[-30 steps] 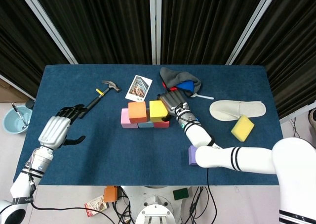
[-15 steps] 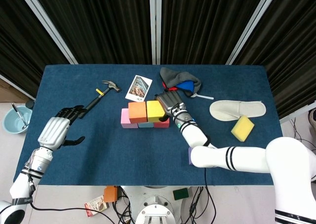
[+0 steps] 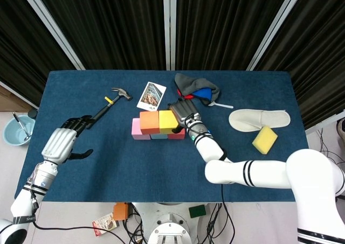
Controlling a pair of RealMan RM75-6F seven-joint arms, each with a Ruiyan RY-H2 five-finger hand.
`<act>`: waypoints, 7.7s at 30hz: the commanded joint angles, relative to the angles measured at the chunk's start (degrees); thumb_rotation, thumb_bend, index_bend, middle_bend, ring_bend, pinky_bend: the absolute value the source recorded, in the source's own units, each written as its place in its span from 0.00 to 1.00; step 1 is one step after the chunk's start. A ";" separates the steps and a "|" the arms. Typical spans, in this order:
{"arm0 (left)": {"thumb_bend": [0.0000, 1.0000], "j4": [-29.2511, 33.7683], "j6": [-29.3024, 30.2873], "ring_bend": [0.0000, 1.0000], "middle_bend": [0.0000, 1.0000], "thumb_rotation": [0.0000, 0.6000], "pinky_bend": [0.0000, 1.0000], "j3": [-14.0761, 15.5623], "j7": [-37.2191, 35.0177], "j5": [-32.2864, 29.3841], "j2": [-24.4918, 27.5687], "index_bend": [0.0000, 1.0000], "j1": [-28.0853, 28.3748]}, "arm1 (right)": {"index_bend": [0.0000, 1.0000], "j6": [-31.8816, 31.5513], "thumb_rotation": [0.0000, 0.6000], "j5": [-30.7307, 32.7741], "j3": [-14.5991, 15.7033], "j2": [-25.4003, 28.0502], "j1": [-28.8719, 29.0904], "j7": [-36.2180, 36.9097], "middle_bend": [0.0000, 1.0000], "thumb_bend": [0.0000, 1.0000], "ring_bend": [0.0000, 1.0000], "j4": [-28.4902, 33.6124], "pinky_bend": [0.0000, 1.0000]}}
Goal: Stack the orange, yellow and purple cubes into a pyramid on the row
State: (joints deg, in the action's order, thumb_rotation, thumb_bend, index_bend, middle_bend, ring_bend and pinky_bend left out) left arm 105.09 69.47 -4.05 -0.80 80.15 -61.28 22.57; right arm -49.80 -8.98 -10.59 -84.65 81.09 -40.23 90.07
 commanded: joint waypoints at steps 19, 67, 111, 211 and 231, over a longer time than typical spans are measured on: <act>0.17 -0.39 -0.47 0.14 0.12 0.99 0.14 -0.20 -0.34 0.43 -0.18 0.17 -0.24 | 0.45 -0.72 0.95 0.89 -0.53 -0.51 -0.06 -0.74 0.35 0.31 0.16 -0.28 0.27; 0.17 -0.18 -1.62 0.14 0.12 0.99 0.14 -0.76 0.63 0.53 -0.77 0.17 0.37 | 0.13 -1.69 0.93 5.00 -0.74 0.38 0.06 -3.01 0.27 0.16 0.09 2.70 0.15; 0.17 -2.27 -2.51 0.14 0.12 0.99 0.14 -0.66 0.33 -2.39 -1.68 0.17 -0.21 | 0.00 7.08 0.94 -4.86 4.35 -1.16 -7.48 3.79 0.07 0.13 0.00 -11.04 0.11; 0.17 -6.02 0.22 0.14 0.13 1.00 0.13 1.17 3.81 -0.44 -6.68 0.19 -1.05 | 0.43 -10.86 1.00 -67.30 7.00 17.43 -45.36 19.56 0.39 0.33 0.16 22.88 0.27; 0.17 -7.25 -0.09 0.14 0.13 1.00 0.13 1.58 -0.73 -0.84 -6.70 0.19 -2.61 | 0.44 11.86 1.00 -18.47 -8.64 15.14 -4.59 8.75 0.38 0.30 0.15 10.20 0.24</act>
State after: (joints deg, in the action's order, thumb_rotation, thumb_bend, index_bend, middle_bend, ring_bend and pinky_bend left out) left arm 98.02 69.45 -2.47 -1.31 79.38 -67.98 20.05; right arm -41.15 -32.42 -19.18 -67.30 71.34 -29.24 104.75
